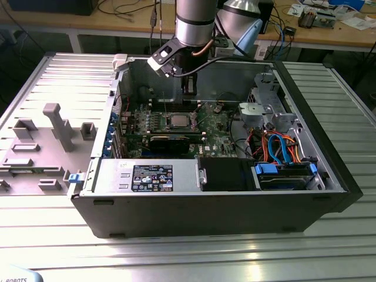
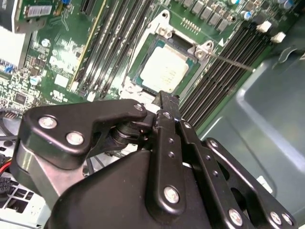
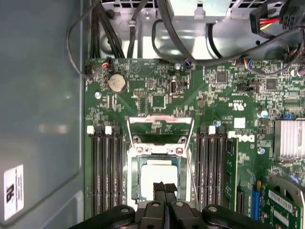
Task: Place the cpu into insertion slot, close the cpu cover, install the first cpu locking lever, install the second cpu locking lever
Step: 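Close the cpu cover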
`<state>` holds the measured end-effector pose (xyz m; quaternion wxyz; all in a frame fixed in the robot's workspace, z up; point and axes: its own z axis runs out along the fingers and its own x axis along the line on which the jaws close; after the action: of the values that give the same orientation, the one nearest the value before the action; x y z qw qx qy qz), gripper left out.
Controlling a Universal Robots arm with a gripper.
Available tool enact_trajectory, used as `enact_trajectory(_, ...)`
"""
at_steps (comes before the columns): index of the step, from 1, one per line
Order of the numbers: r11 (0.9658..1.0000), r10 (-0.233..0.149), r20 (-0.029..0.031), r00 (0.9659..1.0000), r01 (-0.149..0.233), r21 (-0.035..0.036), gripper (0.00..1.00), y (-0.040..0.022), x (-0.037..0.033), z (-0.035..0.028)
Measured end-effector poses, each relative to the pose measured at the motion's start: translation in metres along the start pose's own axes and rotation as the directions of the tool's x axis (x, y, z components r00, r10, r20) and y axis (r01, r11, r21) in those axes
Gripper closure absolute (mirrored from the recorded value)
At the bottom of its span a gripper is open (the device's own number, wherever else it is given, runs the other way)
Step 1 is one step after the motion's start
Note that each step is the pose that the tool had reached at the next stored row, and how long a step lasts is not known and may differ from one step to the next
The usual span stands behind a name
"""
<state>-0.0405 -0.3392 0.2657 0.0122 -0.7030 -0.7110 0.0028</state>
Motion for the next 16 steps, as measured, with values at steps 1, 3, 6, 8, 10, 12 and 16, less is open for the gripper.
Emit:
enact_trajectory(1, 1.0, 0.0, 0.0, 1.0, 0.0, 0.0035, 0.89, 0.0021, 0.0, 0.0)
enact_trajectory(3, 0.9999, 0.0, 0.0, 1.0, 0.0, 0.0157, 0.89, 0.0096, -0.0001, -0.0001)
enact_trajectory(6, 0.9997, 0.0, 0.001, 1.0, 0.0, 0.0255, 0.89, 0.0186, -0.0002, 0.0)
enact_trajectory(8, 0.9997, 0.001, 0.0025, 1.0, -0.001, 0.0225, 0.89, 0.0186, -0.0002, 0.0001)
enact_trajectory(10, 1.0, 0.0, 0.0051, 1.0, 0.0, 0.0092, 0.89, 0.0187, -0.0002, 0.0002)
enact_trajectory(12, 1.0, 0.0, 0.0059, 1.0, 0.0, 0.0058, 0.89, 0.0187, 0.0, -0.0016)
enact_trajectory(16, 1.0, -0.003, 0.0067, 1.0, 0.003, 0.0057, 0.89, 0.0186, 0.0006, -0.0054)
